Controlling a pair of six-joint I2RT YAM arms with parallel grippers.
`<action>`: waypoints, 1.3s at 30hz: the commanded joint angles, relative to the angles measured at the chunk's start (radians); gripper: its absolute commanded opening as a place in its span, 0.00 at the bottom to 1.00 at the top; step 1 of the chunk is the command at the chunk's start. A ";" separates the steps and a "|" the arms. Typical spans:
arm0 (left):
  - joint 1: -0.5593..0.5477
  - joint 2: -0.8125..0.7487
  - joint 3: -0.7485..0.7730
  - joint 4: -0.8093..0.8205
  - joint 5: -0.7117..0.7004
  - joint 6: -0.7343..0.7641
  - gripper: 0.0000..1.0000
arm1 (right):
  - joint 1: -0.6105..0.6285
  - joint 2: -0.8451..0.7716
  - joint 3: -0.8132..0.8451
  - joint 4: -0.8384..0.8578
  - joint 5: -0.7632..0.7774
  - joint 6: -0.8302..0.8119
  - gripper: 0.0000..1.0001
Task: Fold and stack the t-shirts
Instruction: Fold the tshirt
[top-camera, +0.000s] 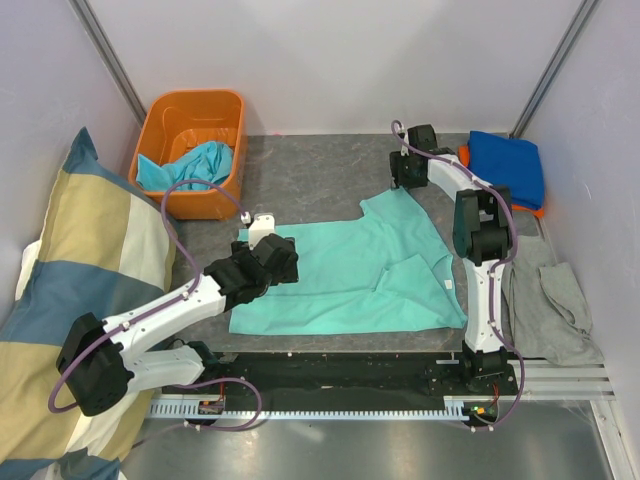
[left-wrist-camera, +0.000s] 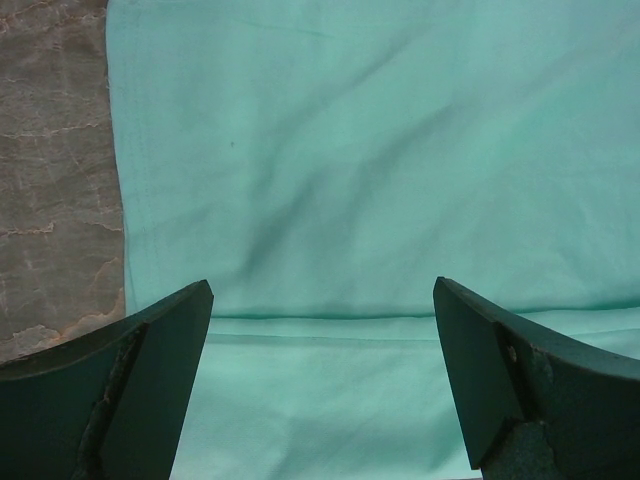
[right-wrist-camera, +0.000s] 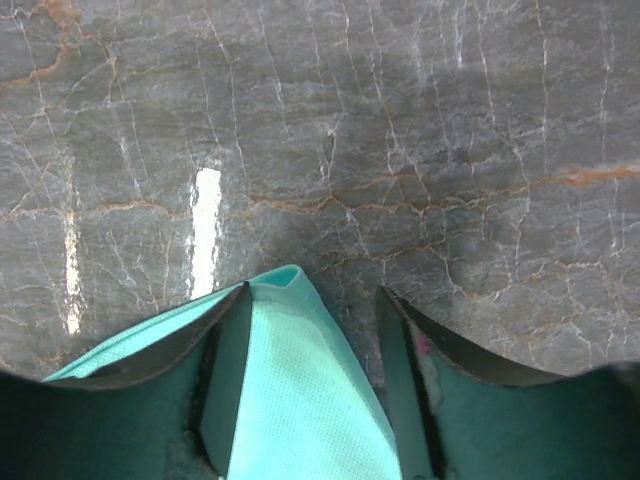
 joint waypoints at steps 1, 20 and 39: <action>0.006 0.003 0.012 0.025 -0.010 -0.031 1.00 | 0.006 0.040 0.050 0.026 -0.058 0.000 0.56; 0.254 0.297 0.202 0.151 -0.099 0.151 0.89 | 0.003 0.039 -0.009 0.033 -0.068 -0.006 0.00; 0.305 0.547 0.289 0.246 -0.185 0.234 0.83 | -0.043 0.005 -0.098 0.003 0.110 -0.034 0.00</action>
